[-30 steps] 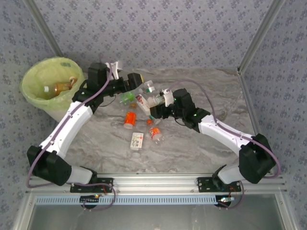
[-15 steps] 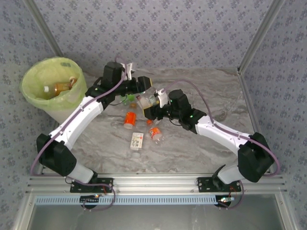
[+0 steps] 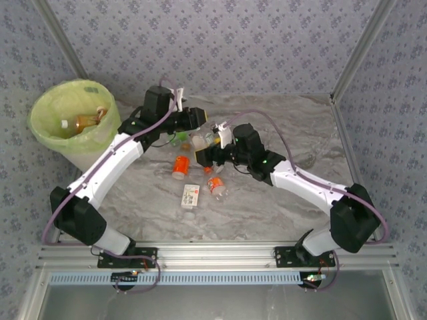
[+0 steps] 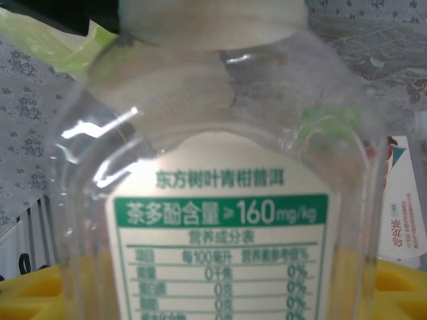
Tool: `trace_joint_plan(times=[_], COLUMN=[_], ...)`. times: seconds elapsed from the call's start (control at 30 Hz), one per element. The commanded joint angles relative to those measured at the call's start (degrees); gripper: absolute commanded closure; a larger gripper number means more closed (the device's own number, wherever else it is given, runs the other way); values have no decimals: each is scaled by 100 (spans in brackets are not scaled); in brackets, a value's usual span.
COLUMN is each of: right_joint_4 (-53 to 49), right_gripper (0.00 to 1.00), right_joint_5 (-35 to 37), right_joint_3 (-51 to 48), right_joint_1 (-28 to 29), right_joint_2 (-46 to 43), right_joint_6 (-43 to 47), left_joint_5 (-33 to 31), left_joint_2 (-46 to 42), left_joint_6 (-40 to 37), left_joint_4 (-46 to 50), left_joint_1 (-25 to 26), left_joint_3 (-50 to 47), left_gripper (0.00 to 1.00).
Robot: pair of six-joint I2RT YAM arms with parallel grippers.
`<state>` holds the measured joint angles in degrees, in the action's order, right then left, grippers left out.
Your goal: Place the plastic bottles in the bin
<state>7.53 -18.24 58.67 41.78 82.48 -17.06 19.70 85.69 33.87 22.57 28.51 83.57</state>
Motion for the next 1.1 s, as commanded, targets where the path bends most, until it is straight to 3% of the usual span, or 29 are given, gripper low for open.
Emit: trace_joint_plan(times=[0.0,0.07,0.37,0.57,1.07], right_joint_4=[-248,-272,-734,-921,-552], right_gripper=[5,0,0,0,0], right_joint_5=[426,687,2777,3711,3999], right_joint_3=[49,-104,-617,-867,-1219], right_joint_1=[6,-18,-158,-312,-326], right_joint_2=[-246,-436,-1289,-1509,-1838], right_joint_6=[10,27,-228,-970,-966], left_joint_5=[-98,-204,-774,-1661,-4410], left_joint_2=[-104,-164,-621,-957,-1444], left_joint_6=[-184,-244,-635,-1044,-2874], left_joint_4=[10,27,210,495,-98], left_joint_1=[-6,-47,-507,-692,-1054], left_joint_3=[217,228,294,518,1183], left_gripper=[100,100,100,100,100])
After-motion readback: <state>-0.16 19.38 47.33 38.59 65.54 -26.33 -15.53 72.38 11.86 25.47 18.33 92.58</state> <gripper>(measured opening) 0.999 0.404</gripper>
